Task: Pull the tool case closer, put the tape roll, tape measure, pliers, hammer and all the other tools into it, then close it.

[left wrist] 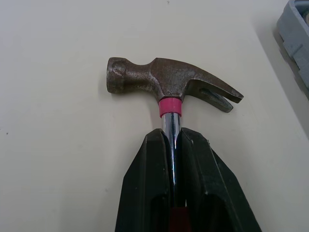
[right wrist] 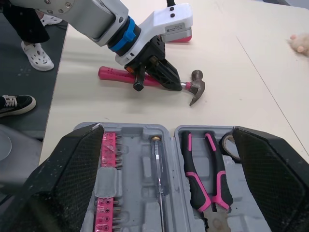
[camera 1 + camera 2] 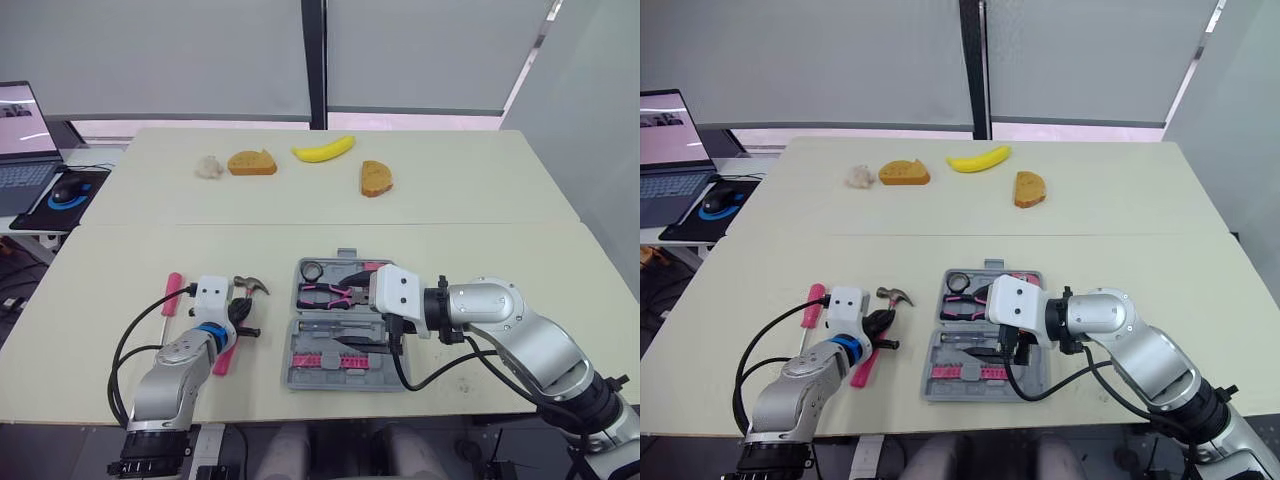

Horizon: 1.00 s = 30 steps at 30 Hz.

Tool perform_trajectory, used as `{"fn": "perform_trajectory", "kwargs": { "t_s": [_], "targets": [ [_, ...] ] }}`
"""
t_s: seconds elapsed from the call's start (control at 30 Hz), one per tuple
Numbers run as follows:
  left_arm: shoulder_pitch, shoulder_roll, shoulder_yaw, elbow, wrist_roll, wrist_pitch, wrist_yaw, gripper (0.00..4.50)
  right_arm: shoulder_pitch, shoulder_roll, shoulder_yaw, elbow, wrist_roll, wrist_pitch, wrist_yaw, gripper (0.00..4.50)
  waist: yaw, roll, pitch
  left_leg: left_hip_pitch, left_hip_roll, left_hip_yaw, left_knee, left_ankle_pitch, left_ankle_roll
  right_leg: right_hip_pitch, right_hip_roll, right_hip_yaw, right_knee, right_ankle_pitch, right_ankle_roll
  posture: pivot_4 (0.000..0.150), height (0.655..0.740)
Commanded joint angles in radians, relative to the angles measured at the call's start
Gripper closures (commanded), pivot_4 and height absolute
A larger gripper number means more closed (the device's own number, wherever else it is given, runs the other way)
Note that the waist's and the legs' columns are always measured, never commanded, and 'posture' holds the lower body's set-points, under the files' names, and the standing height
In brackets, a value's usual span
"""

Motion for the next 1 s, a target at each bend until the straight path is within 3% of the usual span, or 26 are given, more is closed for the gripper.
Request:
{"fn": "perform_trajectory", "kwargs": {
  "t_s": [0.03, 0.17, 0.27, 0.43, 0.53, 0.7, 1.0],
  "targets": [
    [0.03, 0.023, 0.036, -0.07, -0.01, -0.007, -0.018, 4.42, 0.008, 0.0, -0.026, -0.025, -0.011, -0.021, -0.02, 0.0, -0.002, 0.0, 0.0, 0.0, 0.0, 0.0, 0.0, 0.0, 0.0, 0.0, 0.0, 0.0, 0.0, 0.0, 0.0, 0.15, 0.74],
    [0.05, 0.107, 0.064, -0.163, -0.036, -0.06, -0.118, 4.42, 0.034, -0.02, -0.066, -0.042, -0.016, -0.052, -0.031, 0.0, -0.001, 0.0, 0.0, -0.001, 0.0, 0.0, -0.001, 0.0, 0.0, -0.001, 0.0, 0.0, -0.001, 0.0, 0.0, 0.15, 0.74],
    [0.055, 0.232, -0.001, -0.207, -0.024, -0.244, -0.345, 4.42, 0.108, -0.058, -0.138, -0.09, 0.021, -0.076, -0.014, 0.0, 0.009, 0.001, 0.001, -0.002, 0.001, -0.001, -0.001, 0.0, 0.0, 0.0, 0.0, -0.001, -0.003, 0.0, 0.0, 0.15, 0.74],
    [-0.023, 0.329, -0.14, -0.283, -0.122, -0.252, -0.645, 4.42, 0.278, -0.198, -0.278, -0.17, 0.141, -0.108, 0.114, 0.0, 0.026, 0.004, 0.001, -0.002, -0.002, 0.002, 0.0, -0.002, 0.002, 0.003, -0.003, -0.001, -0.008, 0.0, 0.0, 0.15, 0.74],
    [-0.087, 0.37, -0.254, -0.287, -0.086, -0.301, -0.783, 4.42, 0.352, -0.294, -0.352, -0.168, 0.184, -0.126, 0.197, 0.0, 0.022, 0.004, 0.001, -0.002, -0.001, 0.003, 0.0, -0.002, 0.003, 0.003, -0.003, 0.0, -0.007, 0.0, 0.0, 0.15, 0.74],
    [-0.208, 0.325, -0.419, -0.264, -0.031, -0.271, -0.838, 4.42, 0.459, -0.404, -0.462, -0.123, 0.177, -0.192, 0.264, 0.0, 0.011, 0.005, 0.001, -0.001, 0.002, 0.002, -0.001, -0.002, 0.003, 0.003, 0.0, -0.001, -0.005, 0.0, 0.0, 0.15, 0.74],
    [-0.352, 0.248, -0.658, -0.22, 0.147, -0.119, -0.818, 4.42, 0.527, -0.419, -0.511, -0.149, 0.189, -0.184, 0.251, 0.0, 0.001, 0.005, 0.002, -0.001, 0.001, 0.003, 0.0, -0.002, 0.003, 0.004, 0.001, -0.001, -0.005, 0.0, 0.0, 0.15, 0.74]
  ]
}}
